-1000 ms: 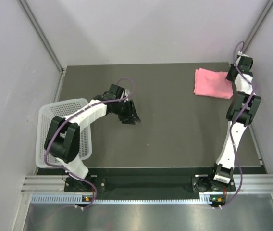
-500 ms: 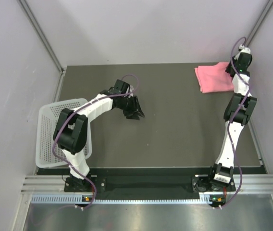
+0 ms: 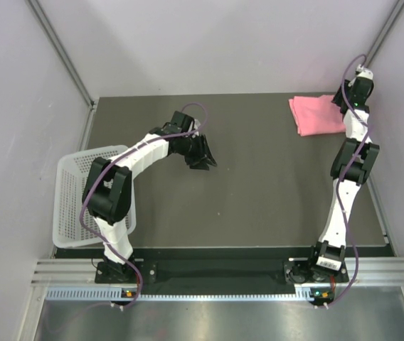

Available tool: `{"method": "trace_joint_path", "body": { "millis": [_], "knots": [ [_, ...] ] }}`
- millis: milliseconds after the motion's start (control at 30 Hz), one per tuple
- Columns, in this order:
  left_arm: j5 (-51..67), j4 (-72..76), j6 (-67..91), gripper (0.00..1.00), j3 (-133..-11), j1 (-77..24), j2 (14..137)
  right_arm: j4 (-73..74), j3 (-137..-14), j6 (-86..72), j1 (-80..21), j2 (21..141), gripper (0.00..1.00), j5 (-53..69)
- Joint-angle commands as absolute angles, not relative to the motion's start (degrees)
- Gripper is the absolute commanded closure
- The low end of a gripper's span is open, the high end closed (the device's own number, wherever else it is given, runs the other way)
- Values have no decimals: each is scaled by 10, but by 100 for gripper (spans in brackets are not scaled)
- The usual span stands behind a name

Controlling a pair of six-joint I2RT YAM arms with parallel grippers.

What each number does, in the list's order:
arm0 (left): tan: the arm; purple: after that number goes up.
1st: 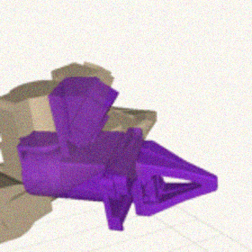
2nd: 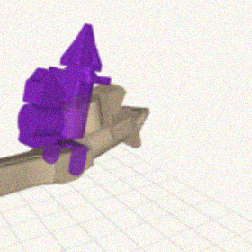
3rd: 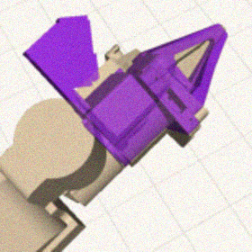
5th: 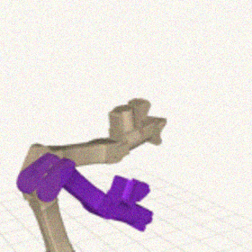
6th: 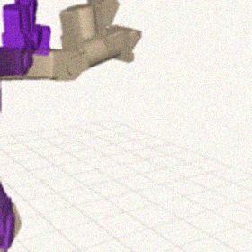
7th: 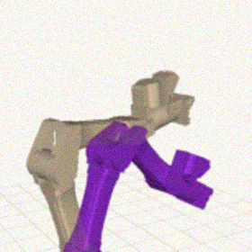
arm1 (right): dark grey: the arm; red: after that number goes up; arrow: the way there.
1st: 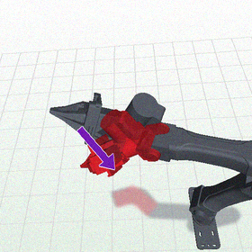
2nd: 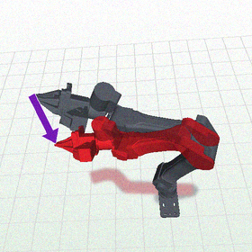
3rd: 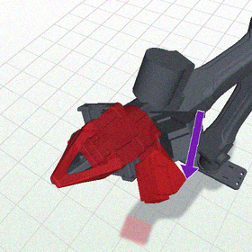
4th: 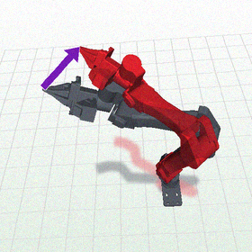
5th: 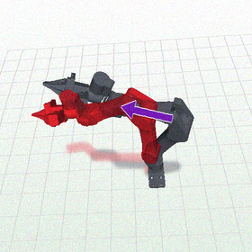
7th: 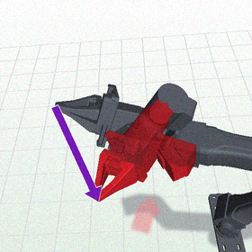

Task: Fold and stack the t-shirts
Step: Neatly place the folded tshirt to the corner

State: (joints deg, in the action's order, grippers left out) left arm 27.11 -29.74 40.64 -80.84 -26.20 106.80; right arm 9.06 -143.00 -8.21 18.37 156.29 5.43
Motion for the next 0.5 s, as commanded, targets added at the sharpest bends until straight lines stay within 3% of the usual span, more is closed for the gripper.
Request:
{"method": "trace_joint_path", "body": {
  "millis": [0,300,467],
  "knots": [
    [264,-313,399,57,-833,-264,1057,67,-1456,-81,180,1543,44,27],
    [242,-344,369,56,-789,-265,949,148,-1396,-76,174,1370,35,16],
    [237,-359,348,55,-744,-268,850,199,-1243,-81,133,1215,30,10]
  ]
}}
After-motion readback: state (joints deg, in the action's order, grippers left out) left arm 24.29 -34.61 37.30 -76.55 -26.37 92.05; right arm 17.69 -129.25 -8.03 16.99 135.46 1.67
